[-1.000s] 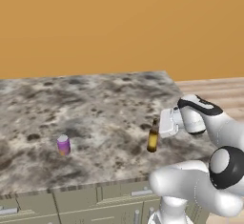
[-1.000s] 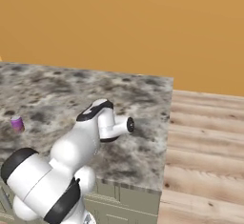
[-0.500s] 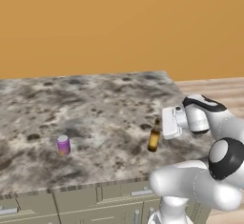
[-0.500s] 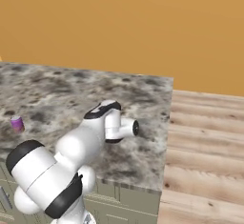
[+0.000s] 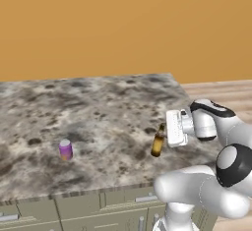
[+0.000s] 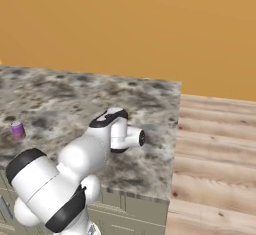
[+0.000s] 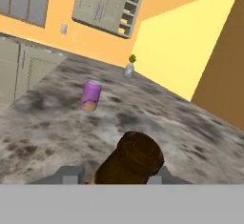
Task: Move the drinks to the dining counter.
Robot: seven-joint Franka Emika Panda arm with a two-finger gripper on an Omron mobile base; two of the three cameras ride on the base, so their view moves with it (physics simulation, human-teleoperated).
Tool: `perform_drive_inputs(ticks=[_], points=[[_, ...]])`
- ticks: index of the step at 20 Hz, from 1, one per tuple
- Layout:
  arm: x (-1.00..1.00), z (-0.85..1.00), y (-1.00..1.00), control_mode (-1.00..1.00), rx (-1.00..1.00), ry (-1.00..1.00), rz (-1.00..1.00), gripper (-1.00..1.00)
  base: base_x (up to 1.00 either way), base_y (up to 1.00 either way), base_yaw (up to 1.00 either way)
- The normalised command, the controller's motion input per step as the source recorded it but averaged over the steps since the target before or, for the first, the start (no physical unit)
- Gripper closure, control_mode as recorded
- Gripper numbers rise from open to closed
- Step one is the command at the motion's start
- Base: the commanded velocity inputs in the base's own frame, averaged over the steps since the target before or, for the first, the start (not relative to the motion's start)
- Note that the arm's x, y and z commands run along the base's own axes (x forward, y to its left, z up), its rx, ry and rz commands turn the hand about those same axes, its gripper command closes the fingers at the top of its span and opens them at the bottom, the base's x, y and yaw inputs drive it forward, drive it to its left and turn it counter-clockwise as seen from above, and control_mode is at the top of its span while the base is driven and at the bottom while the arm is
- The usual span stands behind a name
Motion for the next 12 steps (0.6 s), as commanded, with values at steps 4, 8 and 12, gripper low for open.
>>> perform_drive_inputs(ticks=[4, 8, 12], points=[[-0.16, -0.21, 0.55, -1.0, -0.08, -0.17, 0.0, 1.0, 0.0, 0.0, 0.0], [-0.22, -0.16, 0.38, -1.0, -0.08, -0.26, 0.0, 1.0, 0.0, 0.0, 0.0], [-0.02, -0.16, 0.14, -1.0, -0.04, -0.09, 0.0, 1.0, 0.0, 0.0, 0.0]])
